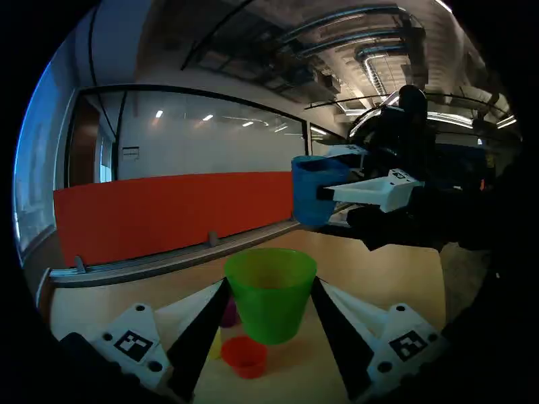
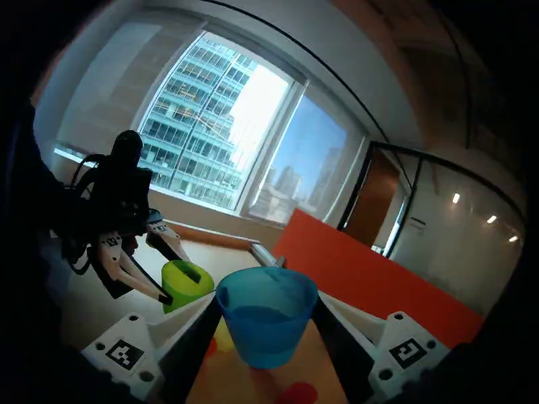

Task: Pour water

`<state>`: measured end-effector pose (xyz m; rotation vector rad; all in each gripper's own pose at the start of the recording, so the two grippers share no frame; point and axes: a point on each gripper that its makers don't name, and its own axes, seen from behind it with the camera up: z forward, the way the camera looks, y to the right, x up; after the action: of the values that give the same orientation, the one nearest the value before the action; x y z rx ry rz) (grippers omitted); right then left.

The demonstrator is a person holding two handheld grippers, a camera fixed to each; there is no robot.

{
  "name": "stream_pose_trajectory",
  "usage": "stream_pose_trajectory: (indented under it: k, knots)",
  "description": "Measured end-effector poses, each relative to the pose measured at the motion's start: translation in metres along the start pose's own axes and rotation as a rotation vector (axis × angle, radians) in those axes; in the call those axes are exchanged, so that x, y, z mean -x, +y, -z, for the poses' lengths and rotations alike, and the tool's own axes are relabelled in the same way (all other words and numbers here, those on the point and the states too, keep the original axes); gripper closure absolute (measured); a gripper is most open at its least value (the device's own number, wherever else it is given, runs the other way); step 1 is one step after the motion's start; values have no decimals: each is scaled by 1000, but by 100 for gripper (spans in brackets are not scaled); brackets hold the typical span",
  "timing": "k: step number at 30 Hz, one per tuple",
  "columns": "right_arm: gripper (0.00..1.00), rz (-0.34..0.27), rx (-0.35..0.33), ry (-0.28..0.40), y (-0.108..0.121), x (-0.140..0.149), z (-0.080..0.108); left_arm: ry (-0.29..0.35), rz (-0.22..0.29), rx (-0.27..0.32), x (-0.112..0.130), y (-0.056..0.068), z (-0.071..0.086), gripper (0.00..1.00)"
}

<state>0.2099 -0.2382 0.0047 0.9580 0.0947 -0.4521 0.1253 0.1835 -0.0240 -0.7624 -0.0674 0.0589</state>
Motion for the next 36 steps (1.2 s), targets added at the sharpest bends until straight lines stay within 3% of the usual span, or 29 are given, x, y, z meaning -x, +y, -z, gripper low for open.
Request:
stream_pose_trajectory:
  k: [20,36]
  knots:
    - [9,184,-9,-3,8,-19,-17,-1,23,39,6,13,-5,15]
    - [9,324,-5,-18,22,-25,-35,-4,34,62,12,13,-16,15]
